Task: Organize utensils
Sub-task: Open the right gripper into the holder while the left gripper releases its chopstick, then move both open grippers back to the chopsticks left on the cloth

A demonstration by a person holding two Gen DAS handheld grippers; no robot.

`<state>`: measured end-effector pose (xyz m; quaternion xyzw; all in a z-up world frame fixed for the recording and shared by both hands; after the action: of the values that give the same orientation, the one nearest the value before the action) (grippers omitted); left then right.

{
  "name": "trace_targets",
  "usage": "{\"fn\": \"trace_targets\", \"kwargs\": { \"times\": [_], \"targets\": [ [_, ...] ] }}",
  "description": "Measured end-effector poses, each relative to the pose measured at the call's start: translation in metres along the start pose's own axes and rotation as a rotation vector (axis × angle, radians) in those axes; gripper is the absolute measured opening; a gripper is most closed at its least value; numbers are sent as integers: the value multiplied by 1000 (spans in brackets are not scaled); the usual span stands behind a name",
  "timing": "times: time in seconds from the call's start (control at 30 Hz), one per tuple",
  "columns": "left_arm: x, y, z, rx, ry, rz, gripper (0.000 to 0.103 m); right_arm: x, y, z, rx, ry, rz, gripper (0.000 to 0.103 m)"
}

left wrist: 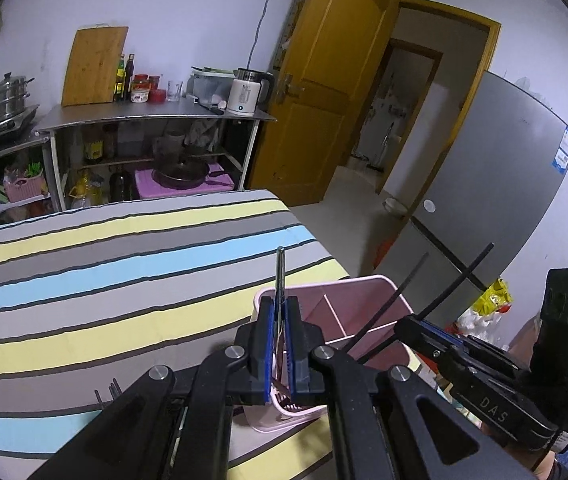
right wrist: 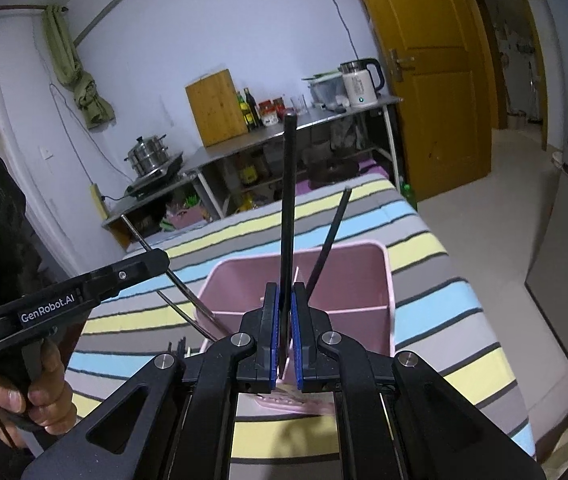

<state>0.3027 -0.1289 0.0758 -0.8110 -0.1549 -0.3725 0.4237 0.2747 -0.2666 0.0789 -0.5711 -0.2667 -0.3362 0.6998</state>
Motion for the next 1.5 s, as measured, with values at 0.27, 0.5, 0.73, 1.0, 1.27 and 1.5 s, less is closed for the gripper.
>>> {"fn": "trace_targets", "kwargs": {
  "times": [0.27, 0.5, 0.73, 1.0, 1.27, 1.5],
  "targets": [
    [-3, 2, 5, 6, -18, 3, 5, -5, 5, 1, -14, -2, 25, 9],
    [2, -21, 3, 13, -9, -44, 8, -7, -5, -1, -35, 7, 7, 22],
    [-8, -61, -1, 42, 15, -117, 8, -16, -26, -2, -38, 2, -22, 28],
    [-43, -102, 10, 110, 12, -161, 8, -29, -52, 10, -25, -38, -59, 28],
    [-93, -127, 33, 169, -32, -138, 8, -53, -64, 33, 41, -90, -43, 28],
    [-135, -135, 55, 215, -110, -102, 8, -80, -64, 47, 87, -117, 3, 28]
  ]
}}
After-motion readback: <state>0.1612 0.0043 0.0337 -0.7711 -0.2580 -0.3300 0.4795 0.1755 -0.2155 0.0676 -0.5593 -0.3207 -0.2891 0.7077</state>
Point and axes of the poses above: each gripper's, at about its wrist camera, not at the fingertips, and y roughly the way its jaws point, z to its left, x to its top, the point moved 4 cm from there along y, roughly the way its jaws point, and after that the axes turned 7 degrees about -x, right-handed, at the moved point
